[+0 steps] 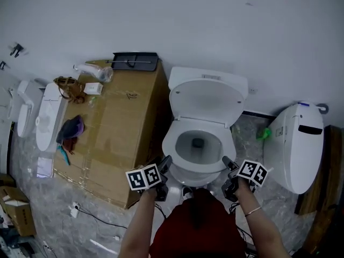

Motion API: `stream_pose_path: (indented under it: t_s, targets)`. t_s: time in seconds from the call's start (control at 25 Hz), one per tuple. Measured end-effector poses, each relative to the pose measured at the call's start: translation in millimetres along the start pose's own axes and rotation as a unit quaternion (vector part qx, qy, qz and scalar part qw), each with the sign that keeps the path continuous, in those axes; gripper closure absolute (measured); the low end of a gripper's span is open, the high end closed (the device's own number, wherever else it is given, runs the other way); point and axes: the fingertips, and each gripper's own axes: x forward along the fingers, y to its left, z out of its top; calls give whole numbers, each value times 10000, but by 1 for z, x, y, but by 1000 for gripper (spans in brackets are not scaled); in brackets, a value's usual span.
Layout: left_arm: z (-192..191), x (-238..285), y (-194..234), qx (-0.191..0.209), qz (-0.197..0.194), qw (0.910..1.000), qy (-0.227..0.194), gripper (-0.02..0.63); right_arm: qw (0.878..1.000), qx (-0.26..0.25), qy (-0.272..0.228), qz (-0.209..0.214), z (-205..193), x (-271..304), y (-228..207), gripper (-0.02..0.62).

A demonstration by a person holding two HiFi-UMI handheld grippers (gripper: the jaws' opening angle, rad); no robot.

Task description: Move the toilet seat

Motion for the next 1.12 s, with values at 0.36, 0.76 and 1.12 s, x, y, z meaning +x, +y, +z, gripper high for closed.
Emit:
stream_pose_path:
  t_s: [0.36,0.76,1.12]
  targets:
    - [-2,-6,-12,1040,93,9945,-62,423,9996,-182,-195,-1,25,-4,20,330]
    - [26,12,-41,1862,67,9822,-232,511,9988,134,-423,199,39,-7,32,330]
    - [54,18,-55,1795,19,9827,-462,511,9924,465,-619,960,61,-19,49,330]
